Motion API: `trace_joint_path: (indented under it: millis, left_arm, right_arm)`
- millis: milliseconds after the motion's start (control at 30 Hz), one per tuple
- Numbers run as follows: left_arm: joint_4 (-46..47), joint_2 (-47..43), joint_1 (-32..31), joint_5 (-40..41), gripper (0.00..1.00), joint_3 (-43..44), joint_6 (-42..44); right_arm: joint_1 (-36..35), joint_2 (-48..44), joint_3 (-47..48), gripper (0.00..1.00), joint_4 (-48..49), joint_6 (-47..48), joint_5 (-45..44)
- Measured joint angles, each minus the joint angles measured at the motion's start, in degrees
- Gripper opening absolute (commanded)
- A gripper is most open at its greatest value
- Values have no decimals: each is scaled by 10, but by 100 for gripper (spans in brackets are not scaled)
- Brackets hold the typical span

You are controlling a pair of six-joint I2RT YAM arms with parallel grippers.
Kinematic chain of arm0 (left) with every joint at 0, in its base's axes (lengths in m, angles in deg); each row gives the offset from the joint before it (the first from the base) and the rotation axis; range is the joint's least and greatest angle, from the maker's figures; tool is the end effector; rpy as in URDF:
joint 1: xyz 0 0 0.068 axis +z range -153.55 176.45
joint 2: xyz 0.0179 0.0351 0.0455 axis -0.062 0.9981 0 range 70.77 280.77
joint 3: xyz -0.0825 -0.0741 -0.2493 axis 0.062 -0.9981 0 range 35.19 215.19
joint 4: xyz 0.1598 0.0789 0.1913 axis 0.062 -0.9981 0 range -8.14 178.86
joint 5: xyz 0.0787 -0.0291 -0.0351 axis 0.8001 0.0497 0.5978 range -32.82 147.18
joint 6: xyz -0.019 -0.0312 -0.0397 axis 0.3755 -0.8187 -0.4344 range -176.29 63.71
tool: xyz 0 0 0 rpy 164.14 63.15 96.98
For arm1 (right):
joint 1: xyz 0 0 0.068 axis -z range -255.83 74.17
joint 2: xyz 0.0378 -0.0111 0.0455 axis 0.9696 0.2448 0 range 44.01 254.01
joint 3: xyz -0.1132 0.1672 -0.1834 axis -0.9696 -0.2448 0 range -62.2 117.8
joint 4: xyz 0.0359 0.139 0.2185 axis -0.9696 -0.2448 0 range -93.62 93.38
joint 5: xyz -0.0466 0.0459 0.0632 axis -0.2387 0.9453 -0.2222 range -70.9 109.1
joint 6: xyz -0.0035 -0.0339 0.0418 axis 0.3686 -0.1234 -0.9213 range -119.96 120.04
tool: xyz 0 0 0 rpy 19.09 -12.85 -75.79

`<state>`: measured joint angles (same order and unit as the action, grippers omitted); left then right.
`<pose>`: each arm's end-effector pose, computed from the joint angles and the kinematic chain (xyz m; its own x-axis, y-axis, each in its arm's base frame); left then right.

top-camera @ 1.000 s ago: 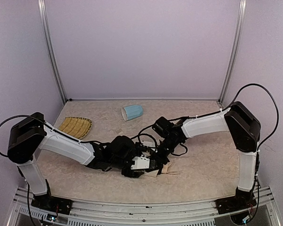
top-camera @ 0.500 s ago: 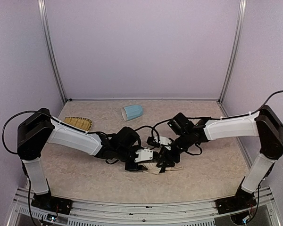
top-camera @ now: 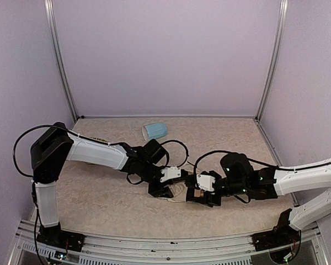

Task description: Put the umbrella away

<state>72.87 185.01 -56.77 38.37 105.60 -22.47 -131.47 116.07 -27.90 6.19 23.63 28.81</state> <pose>0.2308 -0.3279 0.1347 0.0459 0.8185 -0.5727 0.9986 -0.0223 0.0482 0.1410 0.2168 0.1995 0.0606 -0.6102 -0.7899 -0.9466 0.2160 -0.2395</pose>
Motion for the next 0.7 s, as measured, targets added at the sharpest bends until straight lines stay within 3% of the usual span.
trace_joint_path:
  millis: [167, 433, 567, 700]
  left_arm:
    - [-45, 23, 14, -37, 55, 40, -7]
    - [-70, 39, 24, -71, 54, 62, -6]
    - [-75, 43, 28, -82, 53, 67, -3]
    - [-84, 47, 31, -90, 53, 74, 0]
  right_arm:
    - [-54, 16, -34, 69, 71, 74, -42]
    - [-66, 154, 19, 71, 92, 175, -131]
    - [-66, 212, 51, 67, 85, 209, -171]
    - [-66, 261, 95, 53, 64, 225, -202]
